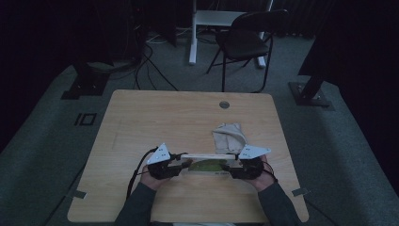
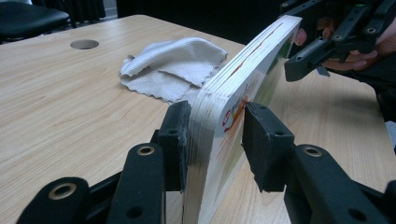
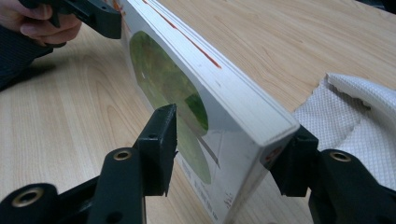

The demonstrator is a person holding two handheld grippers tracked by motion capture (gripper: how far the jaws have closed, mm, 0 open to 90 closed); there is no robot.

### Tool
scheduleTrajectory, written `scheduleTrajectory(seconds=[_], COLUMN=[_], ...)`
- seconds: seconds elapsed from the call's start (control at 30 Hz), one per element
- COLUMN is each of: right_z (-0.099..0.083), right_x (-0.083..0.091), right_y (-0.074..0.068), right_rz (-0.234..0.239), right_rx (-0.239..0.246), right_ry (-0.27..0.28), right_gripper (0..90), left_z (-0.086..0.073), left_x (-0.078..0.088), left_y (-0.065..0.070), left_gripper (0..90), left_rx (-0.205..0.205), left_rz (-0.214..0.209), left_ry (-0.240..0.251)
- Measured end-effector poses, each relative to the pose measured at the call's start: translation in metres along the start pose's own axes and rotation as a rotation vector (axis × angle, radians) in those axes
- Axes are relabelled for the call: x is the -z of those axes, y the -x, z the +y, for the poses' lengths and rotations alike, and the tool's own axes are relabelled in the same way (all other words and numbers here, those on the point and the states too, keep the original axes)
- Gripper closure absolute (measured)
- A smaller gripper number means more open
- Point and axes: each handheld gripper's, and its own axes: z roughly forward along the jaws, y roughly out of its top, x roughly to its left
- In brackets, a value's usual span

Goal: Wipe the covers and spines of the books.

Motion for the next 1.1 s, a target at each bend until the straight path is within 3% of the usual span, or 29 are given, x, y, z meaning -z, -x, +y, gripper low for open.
scheduleTrajectory(seconds=[0.17,0.37,0.4,0.47,0.6,0.87,1.1], right_z=[-0.003,-0.006,-0.006,-0.007,-0.008,-0.010,-0.011], right_x=[0.001,0.003,0.003,0.003,0.004,0.005,0.005], right_y=[0.003,0.005,0.005,0.006,0.009,0.011,0.013], right_rz=[-0.006,-0.009,-0.009,-0.019,-0.028,-0.033,-0.029], right_rx=[-0.013,-0.024,-0.024,-0.027,-0.032,-0.048,-0.056], right_ry=[-0.003,-0.006,-0.006,-0.007,-0.004,0.003,0.010], right_gripper=[46.2,45.8,45.8,46.6,46.9,46.4,46.1], left_z=[-0.001,-0.002,-0.002,-0.002,-0.002,-0.005,-0.009], left_x=[0.000,-0.001,-0.001,-0.001,-0.001,-0.005,-0.009], left_y=[-0.003,0.002,0.002,0.007,0.010,0.014,0.014], left_gripper=[63.1,65.4,65.9,67.9,67.8,64.0,66.5], left_rx=[0.026,-0.007,-0.007,-0.045,-0.056,-0.053,-0.052], left_rz=[-0.043,-0.057,-0.057,-0.048,-0.046,-0.062,-0.046], left_ry=[0.001,-0.013,-0.013,-0.025,-0.029,-0.030,-0.029])
